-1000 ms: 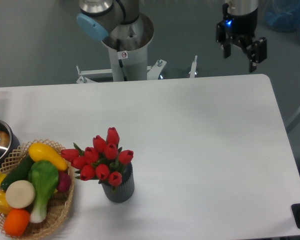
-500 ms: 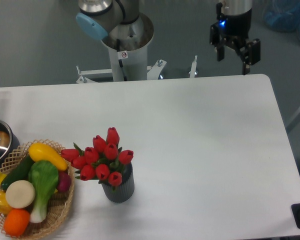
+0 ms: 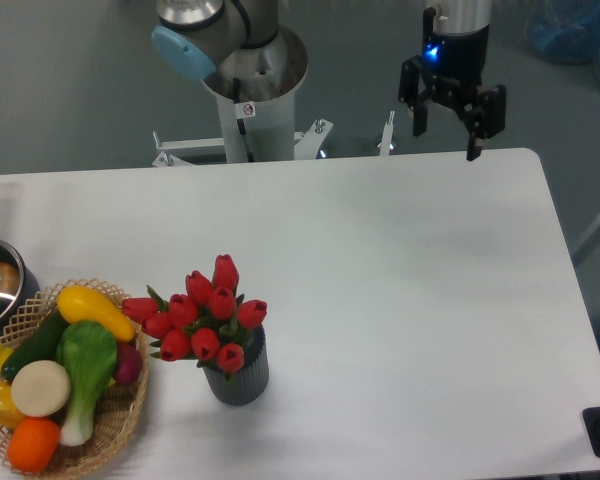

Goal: Pick up the flowers from the vase
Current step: 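Move the open gripper down toward the red tulips in the vase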

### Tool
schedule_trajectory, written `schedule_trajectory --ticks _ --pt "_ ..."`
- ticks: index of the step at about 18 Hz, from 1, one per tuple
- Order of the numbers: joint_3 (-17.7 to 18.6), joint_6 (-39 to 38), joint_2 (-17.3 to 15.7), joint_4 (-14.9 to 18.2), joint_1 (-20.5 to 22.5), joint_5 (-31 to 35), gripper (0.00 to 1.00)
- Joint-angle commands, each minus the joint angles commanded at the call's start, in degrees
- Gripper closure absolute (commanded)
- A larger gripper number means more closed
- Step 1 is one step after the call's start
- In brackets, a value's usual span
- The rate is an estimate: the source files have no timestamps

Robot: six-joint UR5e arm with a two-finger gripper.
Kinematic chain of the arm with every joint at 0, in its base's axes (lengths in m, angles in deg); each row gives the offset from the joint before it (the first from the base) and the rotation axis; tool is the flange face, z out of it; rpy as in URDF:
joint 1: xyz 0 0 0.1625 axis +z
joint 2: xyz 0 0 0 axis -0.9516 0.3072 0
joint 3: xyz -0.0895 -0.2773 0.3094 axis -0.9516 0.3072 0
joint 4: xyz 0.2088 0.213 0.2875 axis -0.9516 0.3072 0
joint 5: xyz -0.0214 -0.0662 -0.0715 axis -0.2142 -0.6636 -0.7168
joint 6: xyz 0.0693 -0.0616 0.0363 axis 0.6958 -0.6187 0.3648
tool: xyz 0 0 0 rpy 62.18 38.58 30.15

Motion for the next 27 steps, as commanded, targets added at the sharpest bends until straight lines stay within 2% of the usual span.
schedule_trajectory --ticks 5,9,14,17,21,24,26,27 --pt "0.70 -2.75 1.14 0.00 -0.53 -5.54 0.00" --pt "0.88 -5.80 2.20 -0.35 -0.70 -17.48 0.00" --pt "2.28 -6.88 3.08 -2.89 -1.93 -19.43 0.00" --pt "2.46 -6.96 3.87 -5.79 -3.43 -21.89 0.00" --pt "3.86 -6.26 4.83 -7.64 -3.69 -25.85 0.00" --pt "4.13 -6.43 6.24 -8.17 -6.58 -26.20 0.00" --pt "4.04 -7.05 6.77 -10.10 -7.38 -26.64 0.00" --pt "4.13 -8.01 7.47 -10.20 -8.25 -30.65 0.00"
